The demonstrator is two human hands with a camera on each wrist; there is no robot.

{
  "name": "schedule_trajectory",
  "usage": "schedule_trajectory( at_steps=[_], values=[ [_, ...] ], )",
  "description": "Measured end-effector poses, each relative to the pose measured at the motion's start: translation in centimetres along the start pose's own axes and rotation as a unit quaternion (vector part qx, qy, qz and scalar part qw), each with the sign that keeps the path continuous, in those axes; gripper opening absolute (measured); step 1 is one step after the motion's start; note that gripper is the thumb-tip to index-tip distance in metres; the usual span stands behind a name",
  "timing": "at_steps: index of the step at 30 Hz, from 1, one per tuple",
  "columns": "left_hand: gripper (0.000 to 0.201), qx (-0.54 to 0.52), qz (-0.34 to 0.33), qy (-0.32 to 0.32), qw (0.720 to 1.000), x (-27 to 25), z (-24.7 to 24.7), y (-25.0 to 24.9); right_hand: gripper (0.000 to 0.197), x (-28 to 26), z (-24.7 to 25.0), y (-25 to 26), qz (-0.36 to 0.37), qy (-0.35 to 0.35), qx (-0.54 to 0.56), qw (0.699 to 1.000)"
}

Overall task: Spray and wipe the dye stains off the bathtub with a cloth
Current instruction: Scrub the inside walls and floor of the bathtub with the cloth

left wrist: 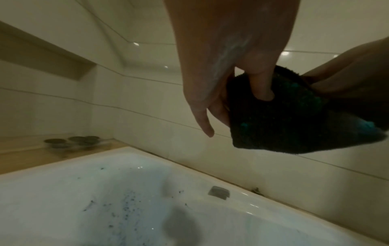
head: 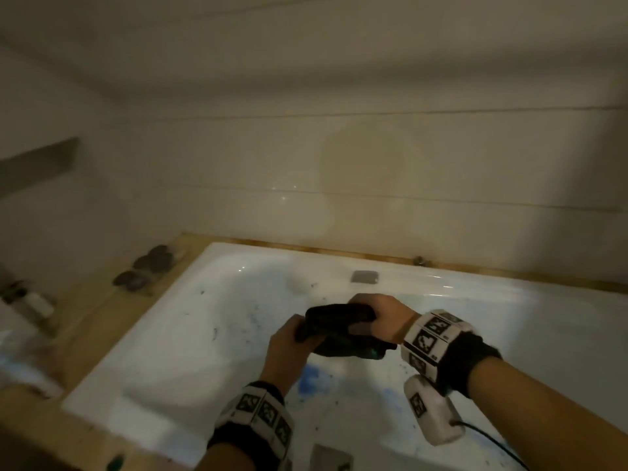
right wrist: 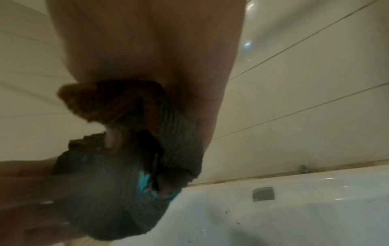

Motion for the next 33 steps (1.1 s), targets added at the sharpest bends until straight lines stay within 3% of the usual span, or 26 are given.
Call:
schedule_trajectory(
  at_steps=[4,6,10,13,15,19,22,29,33],
  values=[
    [0.011,-0.007,0.029,-0.096,0.995,-2.7,5.1,0.6,0.053,3.2,-1.9,6.4,0.014,0.066,-0.078,0.995],
    [0.015,0.020,0.042,-0.128,0.991,-3.9,8.0,1.3,0.057,5.1,-3.2,9.3,0.023,0.077,-0.126,0.989],
    [0.019,-0.013,0.049,-0.165,0.985,-5.5,13.7,3.7,0.043,9.8,-6.1,14.3,0.046,0.064,-0.161,0.984],
    [0.022,-0.035,0.065,-0.184,0.980,-5.8,18.0,7.2,0.037,13.2,-8.7,17.2,0.060,0.082,-0.096,0.990],
    [0.024,-0.051,0.074,-0.182,0.979,-5.6,20.8,9.8,0.034,15.5,-10.2,18.8,0.063,0.076,-0.013,0.995],
    [0.039,-0.071,0.111,-0.146,0.980,-4.2,26.6,14.8,0.015,20.7,-12.4,22.3,0.050,-0.006,0.121,0.991],
    [0.045,-0.130,0.133,-0.105,0.977,-3.8,29.7,18.2,0.014,24.1,-14.8,24.3,0.016,0.000,0.158,0.987],
    [0.040,-0.138,0.156,-0.063,0.976,-2.2,33.0,23.7,0.027,29.2,-18.4,25.7,-0.043,0.009,0.095,0.995],
    [0.033,-0.090,0.190,-0.073,0.975,-1.0,34.5,25.7,0.059,31.2,-20.3,26.5,0.014,0.029,-0.008,0.999]
  ],
)
Point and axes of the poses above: each hand's wrist, its own x-axis towards the middle knuckle, its own z-axis out of the back of the hand, y = z × x, the point moved 2 cm from there along x, towards the middle knuckle, and after that the axes turned 15 degrees about y, right-handed, at the moved point
